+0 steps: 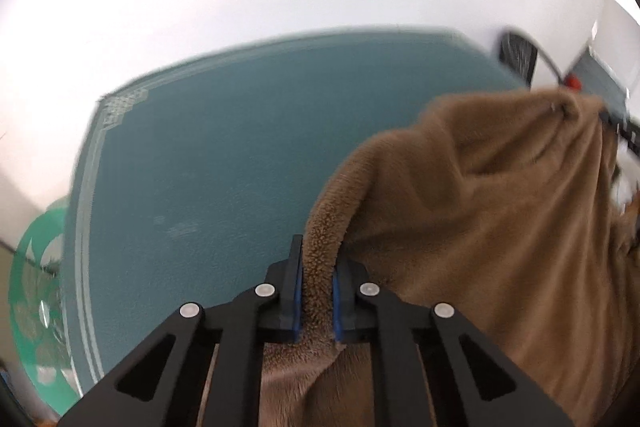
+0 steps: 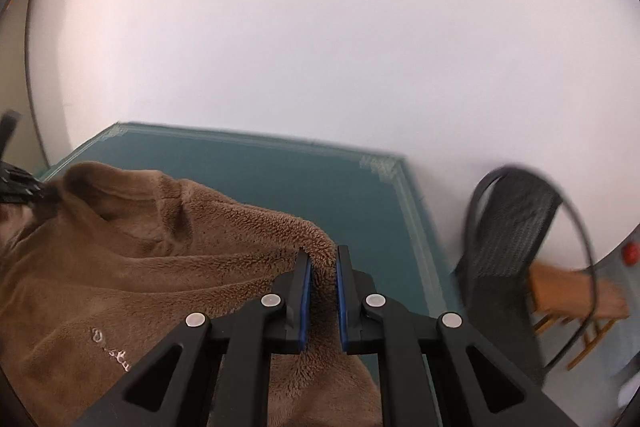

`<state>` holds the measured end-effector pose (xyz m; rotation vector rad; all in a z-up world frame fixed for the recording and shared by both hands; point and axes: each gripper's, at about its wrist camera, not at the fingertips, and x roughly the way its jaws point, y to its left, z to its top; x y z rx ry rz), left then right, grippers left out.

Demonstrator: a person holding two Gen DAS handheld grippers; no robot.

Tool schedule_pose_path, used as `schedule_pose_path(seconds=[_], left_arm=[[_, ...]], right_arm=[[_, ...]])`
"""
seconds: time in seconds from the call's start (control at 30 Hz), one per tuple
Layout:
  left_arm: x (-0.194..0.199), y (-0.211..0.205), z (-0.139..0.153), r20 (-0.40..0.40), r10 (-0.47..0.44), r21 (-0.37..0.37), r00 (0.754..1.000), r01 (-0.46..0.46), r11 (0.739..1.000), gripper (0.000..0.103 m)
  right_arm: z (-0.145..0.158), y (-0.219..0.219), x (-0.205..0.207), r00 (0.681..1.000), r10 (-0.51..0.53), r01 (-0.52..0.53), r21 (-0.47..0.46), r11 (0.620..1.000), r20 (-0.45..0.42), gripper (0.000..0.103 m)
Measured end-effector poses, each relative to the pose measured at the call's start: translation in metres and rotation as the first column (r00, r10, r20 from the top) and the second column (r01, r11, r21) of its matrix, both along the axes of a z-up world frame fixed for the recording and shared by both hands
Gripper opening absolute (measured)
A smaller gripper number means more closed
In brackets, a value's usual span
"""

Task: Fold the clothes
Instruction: 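Lift the brown sweatshirt high with both grippers to hang it open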

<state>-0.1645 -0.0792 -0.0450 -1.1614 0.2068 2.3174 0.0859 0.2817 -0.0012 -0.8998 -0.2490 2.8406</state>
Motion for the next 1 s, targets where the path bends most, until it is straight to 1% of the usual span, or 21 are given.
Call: schedule_pose_path(seconds=[0.1, 0.13, 0.23, 0.3, 0.37, 0.43, 0.47, 0.5, 0.57, 0.63, 0.67, 0.73, 0.77, 0.83, 0.87, 0.9, 0.93, 1.0], left_arm=[[0.024, -0.025, 0.042, -0.079, 0.048, 0.106, 0.996, -0.039, 0.994, 0.012], [0.036, -0.034, 0.062, -0.118, 0.06, 0.138, 0.991, -0.043, 0.989, 0.012], [0.078, -0.057, 0.114, -0.224, 0.088, 0.213, 0.971, -0.04, 0.976, 0.012], [0.106, -0.07, 0.145, -0.29, 0.104, 0.258, 0.951, -0.027, 0.966, 0.012], [0.138, -0.086, 0.176, -0.357, 0.122, 0.303, 0.926, -0.008, 0.953, 0.012], [0.171, -0.096, 0.208, -0.433, 0.145, 0.34, 0.89, 0.013, 0.94, 0.012], [0.186, -0.1, 0.221, -0.465, 0.155, 0.354, 0.871, 0.023, 0.935, 0.012], [0.207, -0.107, 0.236, -0.506, 0.172, 0.371, 0.845, 0.034, 0.928, 0.012], [0.244, -0.12, 0.261, -0.574, 0.206, 0.399, 0.793, 0.051, 0.916, 0.012], [0.285, -0.134, 0.286, -0.632, 0.244, 0.434, 0.735, 0.075, 0.898, 0.012], [0.305, -0.139, 0.297, -0.66, 0.262, 0.445, 0.704, 0.085, 0.891, 0.012], [0.344, -0.147, 0.316, -0.712, 0.298, 0.462, 0.636, 0.104, 0.881, 0.012], [0.363, -0.151, 0.326, -0.735, 0.316, 0.469, 0.6, 0.114, 0.876, 0.012], [0.398, -0.157, 0.339, -0.78, 0.348, 0.473, 0.52, 0.126, 0.872, 0.012], [0.413, -0.16, 0.344, -0.795, 0.362, 0.477, 0.487, 0.133, 0.869, 0.012], [0.427, -0.164, 0.35, -0.803, 0.375, 0.486, 0.464, 0.144, 0.862, 0.012], [0.435, -0.174, 0.358, -0.803, 0.385, 0.497, 0.455, 0.154, 0.854, 0.012], [0.445, -0.183, 0.366, -0.8, 0.399, 0.512, 0.448, 0.162, 0.844, 0.012]], right_arm=[[0.022, -0.017, 0.022, 0.995, -0.015, 0.024, 0.084, 0.996, -0.101, 0.011], [0.031, -0.022, 0.031, 0.99, -0.018, 0.033, 0.103, 0.994, -0.139, 0.011], [0.063, -0.035, 0.06, 0.964, -0.034, 0.072, 0.135, 0.988, -0.264, 0.011], [0.084, -0.042, 0.079, 0.937, -0.043, 0.1, 0.149, 0.984, -0.346, 0.011], [0.108, -0.048, 0.103, 0.896, -0.054, 0.139, 0.162, 0.977, -0.44, 0.011], [0.128, -0.058, 0.126, 0.849, -0.055, 0.177, 0.185, 0.967, -0.526, 0.011], [0.138, -0.062, 0.137, 0.822, -0.054, 0.197, 0.195, 0.961, -0.567, 0.011], [0.148, -0.069, 0.151, 0.788, -0.048, 0.221, 0.209, 0.953, -0.614, 0.011], [0.169, -0.083, 0.179, 0.713, -0.031, 0.269, 0.232, 0.935, -0.701, 0.011], [0.194, -0.092, 0.208, 0.633, -0.02, 0.294, 0.216, 0.931, -0.774, 0.011], [0.206, -0.095, 0.221, 0.594, -0.018, 0.302, 0.202, 0.931, -0.804, 0.011], [0.23, -0.104, 0.249, 0.506, -0.011, 0.331, 0.182, 0.926, -0.863, 0.011], [0.24, -0.108, 0.263, 0.457, -0.003, 0.356, 0.18, 0.917, -0.889, 0.012], [0.259, -0.119, 0.292, 0.363, 0.019, 0.403, 0.176, 0.898, -0.931, 0.012], [0.267, -0.127, 0.307, 0.319, 0.034, 0.426, 0.175, 0.888, -0.947, 0.012], [0.28, -0.138, 0.331, 0.284, 0.048, 0.443, 0.176, 0.879, -0.958, 0.012], [0.288, -0.14, 0.342, 0.265, 0.06, 0.443, 0.177, 0.879, -0.962, 0.012], [0.305, -0.145, 0.366, 0.228, 0.084, 0.444, 0.18, 0.878, -0.97, 0.012]])
